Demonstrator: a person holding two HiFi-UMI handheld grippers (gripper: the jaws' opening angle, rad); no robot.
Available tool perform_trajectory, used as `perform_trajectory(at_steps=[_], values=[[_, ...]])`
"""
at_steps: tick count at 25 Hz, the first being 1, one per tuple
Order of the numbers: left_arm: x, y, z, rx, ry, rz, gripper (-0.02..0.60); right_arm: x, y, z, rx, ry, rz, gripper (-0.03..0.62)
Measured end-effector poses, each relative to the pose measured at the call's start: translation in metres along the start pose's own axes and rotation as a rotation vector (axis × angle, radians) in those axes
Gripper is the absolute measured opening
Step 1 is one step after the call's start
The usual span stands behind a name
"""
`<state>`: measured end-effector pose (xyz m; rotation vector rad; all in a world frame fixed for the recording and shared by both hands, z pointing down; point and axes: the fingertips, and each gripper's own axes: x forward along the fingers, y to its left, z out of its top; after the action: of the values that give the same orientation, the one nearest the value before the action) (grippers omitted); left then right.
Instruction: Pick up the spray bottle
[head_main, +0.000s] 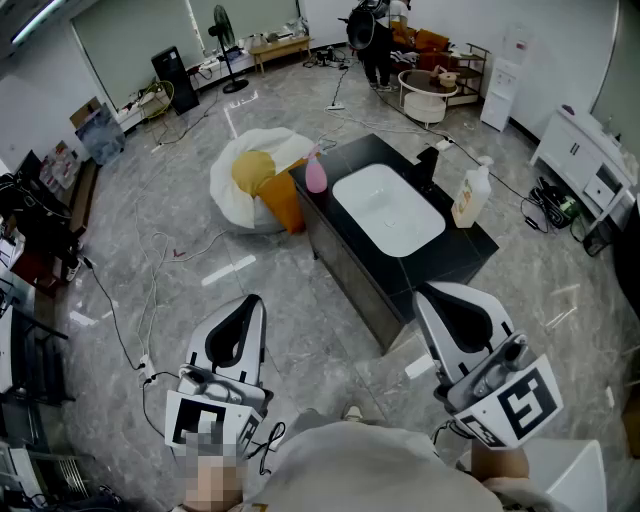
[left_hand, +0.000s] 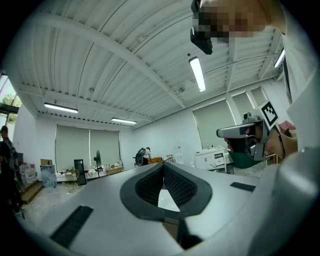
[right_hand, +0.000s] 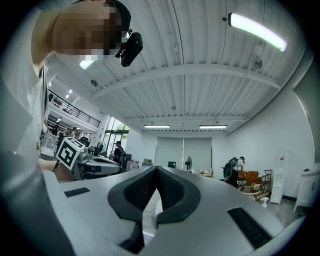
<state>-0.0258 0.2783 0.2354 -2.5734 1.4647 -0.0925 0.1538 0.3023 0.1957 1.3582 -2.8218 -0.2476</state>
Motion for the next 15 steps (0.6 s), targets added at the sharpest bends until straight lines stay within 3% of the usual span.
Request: perform_trajectory(at_steps=[15], values=[[0.001,-0.004,-0.006,0.024,0.019,-0.010,0.020,-0.002,-0.006,-0.013,0.072,-0.015,-0.013,0.029]])
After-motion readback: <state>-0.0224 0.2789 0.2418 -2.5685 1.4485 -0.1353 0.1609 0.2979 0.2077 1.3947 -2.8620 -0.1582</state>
